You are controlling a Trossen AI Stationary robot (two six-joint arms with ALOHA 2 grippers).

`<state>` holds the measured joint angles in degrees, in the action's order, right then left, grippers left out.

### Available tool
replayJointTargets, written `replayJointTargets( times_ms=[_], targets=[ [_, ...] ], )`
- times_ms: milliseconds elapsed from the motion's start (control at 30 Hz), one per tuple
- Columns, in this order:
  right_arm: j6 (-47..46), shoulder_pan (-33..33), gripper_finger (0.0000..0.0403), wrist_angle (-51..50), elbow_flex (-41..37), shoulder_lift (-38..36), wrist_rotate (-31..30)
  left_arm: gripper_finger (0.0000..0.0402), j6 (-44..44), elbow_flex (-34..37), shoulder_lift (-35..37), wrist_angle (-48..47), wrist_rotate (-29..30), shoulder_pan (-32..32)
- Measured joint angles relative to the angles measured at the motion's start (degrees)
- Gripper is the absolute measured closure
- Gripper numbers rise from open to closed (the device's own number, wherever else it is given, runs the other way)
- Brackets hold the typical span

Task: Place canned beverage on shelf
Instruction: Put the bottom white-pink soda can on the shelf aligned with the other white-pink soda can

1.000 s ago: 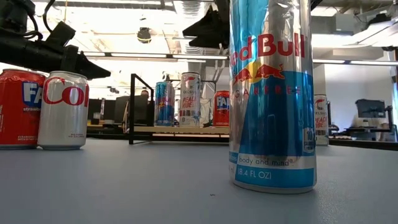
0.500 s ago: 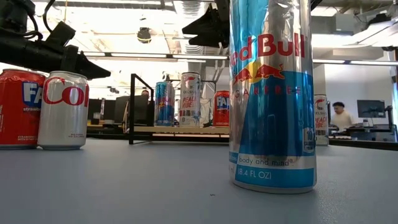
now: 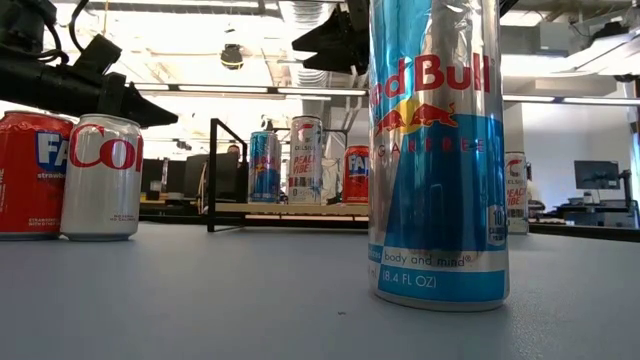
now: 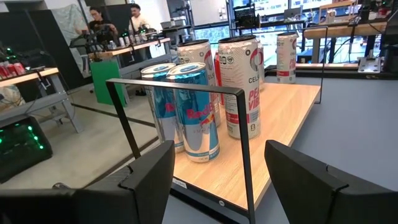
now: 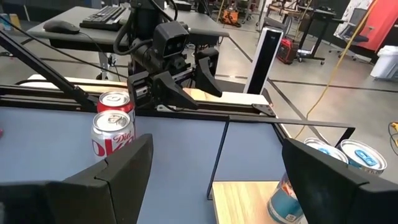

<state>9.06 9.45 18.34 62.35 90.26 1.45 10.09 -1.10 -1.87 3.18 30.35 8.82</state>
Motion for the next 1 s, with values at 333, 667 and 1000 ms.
replayJointTargets(
  times_ms=[333, 667, 1000],
  targets=[
    [-1.1, -2.7, 0.0075, -3.1, 0.0, 0.0, 0.1, 0.0162, 0.0, 0.0, 0.0, 0.0, 0.0, 0.0],
    [-1.1, -4.8, 0.0290, -6.0, -2.1, 0.2, -2.8, 0.0162, 0.0, 0.0, 0.0, 0.0, 0.0, 0.0],
    [-3.0, 3.3, 0.0401, -2.6, -0.6, 11.7, -4.1, 0.0162, 0.0, 0.0, 0.0, 0.0, 0.0, 0.0]
  ],
)
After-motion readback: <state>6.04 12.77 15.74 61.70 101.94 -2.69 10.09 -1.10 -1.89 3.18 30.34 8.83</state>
